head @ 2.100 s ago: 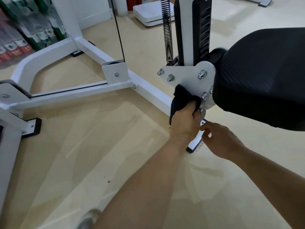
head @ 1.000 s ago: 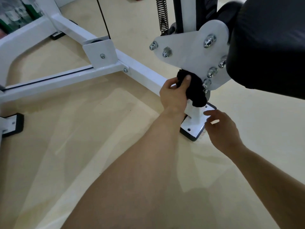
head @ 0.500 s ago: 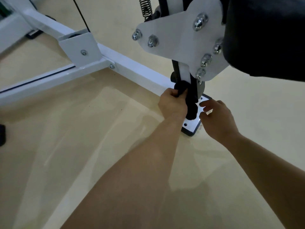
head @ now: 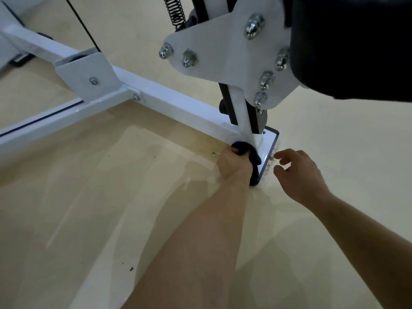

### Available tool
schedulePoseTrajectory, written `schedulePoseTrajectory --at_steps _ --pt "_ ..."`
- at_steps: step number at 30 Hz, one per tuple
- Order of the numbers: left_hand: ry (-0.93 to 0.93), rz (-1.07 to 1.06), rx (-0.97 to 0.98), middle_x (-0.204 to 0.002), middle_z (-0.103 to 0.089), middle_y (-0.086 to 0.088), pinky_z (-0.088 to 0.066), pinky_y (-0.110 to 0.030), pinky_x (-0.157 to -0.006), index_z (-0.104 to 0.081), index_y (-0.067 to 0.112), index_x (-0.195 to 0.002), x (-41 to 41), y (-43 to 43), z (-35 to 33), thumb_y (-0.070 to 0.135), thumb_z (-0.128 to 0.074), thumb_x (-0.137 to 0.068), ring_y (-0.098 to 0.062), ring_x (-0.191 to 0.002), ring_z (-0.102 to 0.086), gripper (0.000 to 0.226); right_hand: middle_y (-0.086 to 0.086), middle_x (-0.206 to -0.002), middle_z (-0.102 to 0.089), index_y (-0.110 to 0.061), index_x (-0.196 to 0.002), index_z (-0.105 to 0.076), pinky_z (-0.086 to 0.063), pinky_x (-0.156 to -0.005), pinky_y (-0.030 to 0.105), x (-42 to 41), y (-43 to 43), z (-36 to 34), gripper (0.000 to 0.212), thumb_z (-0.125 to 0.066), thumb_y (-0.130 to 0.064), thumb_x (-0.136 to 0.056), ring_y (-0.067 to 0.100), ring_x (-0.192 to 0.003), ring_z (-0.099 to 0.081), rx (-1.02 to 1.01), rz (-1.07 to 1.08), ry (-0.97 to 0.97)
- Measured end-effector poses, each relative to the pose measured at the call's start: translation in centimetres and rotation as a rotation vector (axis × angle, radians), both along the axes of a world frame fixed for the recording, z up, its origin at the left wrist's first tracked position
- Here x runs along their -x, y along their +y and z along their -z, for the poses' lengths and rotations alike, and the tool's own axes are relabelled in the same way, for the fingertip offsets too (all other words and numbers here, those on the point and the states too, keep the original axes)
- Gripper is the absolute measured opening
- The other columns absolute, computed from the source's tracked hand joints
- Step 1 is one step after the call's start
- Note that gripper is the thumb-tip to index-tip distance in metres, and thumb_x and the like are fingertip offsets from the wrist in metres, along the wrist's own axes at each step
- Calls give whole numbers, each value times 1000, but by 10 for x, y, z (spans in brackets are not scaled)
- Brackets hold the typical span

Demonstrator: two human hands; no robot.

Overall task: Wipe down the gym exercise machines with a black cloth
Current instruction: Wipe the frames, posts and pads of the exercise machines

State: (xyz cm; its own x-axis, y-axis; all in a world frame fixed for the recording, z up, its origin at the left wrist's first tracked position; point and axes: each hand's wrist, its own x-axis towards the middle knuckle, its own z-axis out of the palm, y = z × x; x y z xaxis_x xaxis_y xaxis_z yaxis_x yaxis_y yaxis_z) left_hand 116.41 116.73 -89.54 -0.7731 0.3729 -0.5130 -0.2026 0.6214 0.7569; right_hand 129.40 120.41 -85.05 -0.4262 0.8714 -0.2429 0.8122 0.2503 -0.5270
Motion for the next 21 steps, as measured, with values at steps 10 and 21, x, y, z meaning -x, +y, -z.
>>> schedulePoseTrajectory --at_steps 10,21 --pt "56 -34 -277 -84 -65 6 -52 -26 -84 -68 17 -91 18 -18 -80 27 -72 -90 -17 -87 -65 11 -3 -113 -54 -24 -125 -60 -40 -79 29 16 -27 -32 34 -54 -18 -92 17 -90 -58 22 -100 6" --pt "377 -461 -506 -86 -57 13 -40 -6 -69 -61 11 -107 53 -64 -170 23 -59 -98 -8 -82 -56 15 -6 -119 -53 -27 -125 -56 -38 -78 28 18 -50 -87 33 -53 -19 -93 15 -96 -56 7 -245 48"
